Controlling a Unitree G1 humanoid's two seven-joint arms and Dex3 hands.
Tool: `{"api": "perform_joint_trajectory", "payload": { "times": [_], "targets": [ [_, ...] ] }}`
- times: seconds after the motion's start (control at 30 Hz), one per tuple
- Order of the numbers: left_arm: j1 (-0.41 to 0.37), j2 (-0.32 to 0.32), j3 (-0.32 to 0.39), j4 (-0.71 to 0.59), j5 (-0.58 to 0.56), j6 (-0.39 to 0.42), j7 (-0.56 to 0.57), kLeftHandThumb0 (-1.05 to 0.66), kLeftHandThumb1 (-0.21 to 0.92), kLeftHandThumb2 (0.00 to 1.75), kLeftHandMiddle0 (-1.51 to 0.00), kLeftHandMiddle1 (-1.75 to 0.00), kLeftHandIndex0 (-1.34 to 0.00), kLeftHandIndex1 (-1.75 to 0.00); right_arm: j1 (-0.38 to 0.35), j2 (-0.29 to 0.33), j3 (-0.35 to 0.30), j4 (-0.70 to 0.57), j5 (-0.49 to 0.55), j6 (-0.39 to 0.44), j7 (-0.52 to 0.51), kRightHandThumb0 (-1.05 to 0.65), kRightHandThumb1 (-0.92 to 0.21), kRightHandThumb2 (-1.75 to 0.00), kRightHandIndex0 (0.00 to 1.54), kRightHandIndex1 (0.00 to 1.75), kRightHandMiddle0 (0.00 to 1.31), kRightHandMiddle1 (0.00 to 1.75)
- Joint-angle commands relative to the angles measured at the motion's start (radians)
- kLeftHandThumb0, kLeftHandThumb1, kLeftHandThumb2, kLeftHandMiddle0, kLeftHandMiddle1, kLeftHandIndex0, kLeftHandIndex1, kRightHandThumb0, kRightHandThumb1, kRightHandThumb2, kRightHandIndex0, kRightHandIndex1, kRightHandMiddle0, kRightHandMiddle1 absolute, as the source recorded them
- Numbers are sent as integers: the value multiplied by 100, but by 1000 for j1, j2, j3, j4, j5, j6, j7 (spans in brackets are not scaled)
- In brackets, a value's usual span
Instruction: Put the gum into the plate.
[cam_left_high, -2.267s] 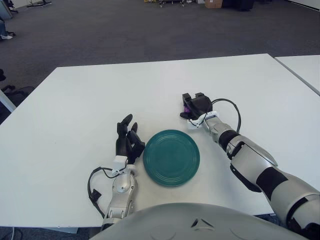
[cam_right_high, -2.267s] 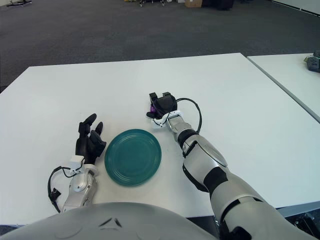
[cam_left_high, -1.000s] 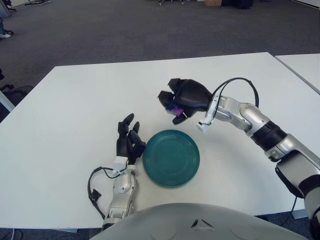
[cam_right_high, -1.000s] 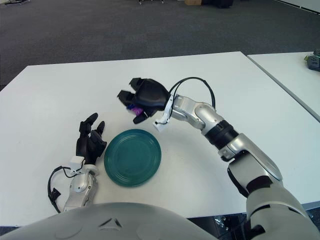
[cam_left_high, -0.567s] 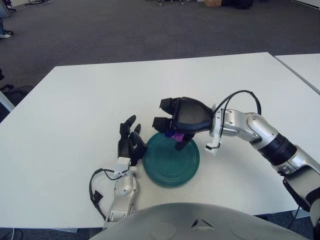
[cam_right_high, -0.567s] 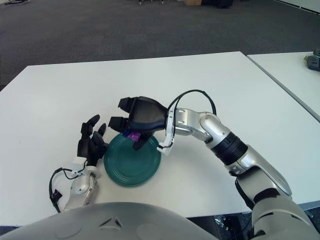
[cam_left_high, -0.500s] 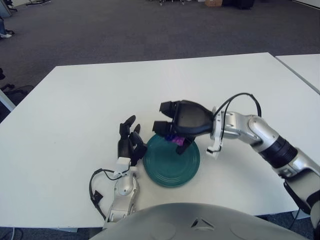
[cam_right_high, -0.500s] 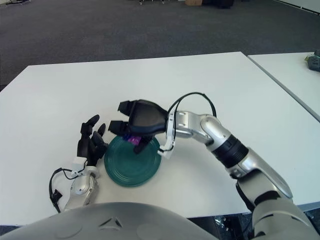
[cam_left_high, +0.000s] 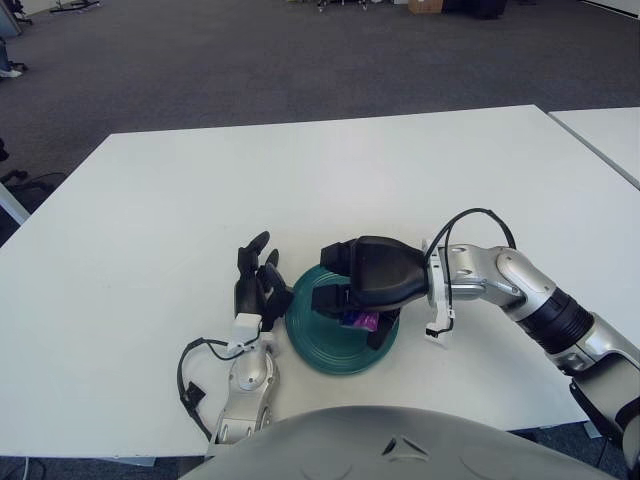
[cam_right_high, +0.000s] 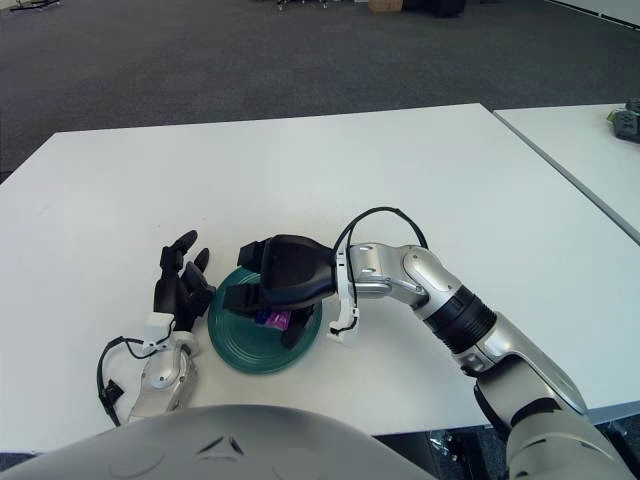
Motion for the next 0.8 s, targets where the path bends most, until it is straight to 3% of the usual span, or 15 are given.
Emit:
{"api": "perform_joint_trajectory", "payload": {
  "times": [0.0,0.13,0.33,0.77],
  "targets": [
    [-21,-55,4,30,-16,-7,-8,-91,92,106,-55,-3,-15,-91,-21,8,5,20,36,-32,34,-46,-89,-59,107,175,82,175],
    [-26,-53,6,42,-29,-18,-16,-93,92,107,-53,-2,-15,-91,-14,15,16,46,26,-79,45,-45,-90,-60,110,175,81,175],
    [-37,-52,11,70,-43,-45,-21,-95,92,107,-53,-2,-14,-91,2,49,20,135,-90,-157,-25,-45,-90,-60,113,175,80,175],
    [-52,-46,16,102,-50,-68,-36,-97,92,108,-51,-1,-11,-88,-12,78,16,151,-120,-176,-3,-47,-91,-62,118,175,83,175]
  ]
}}
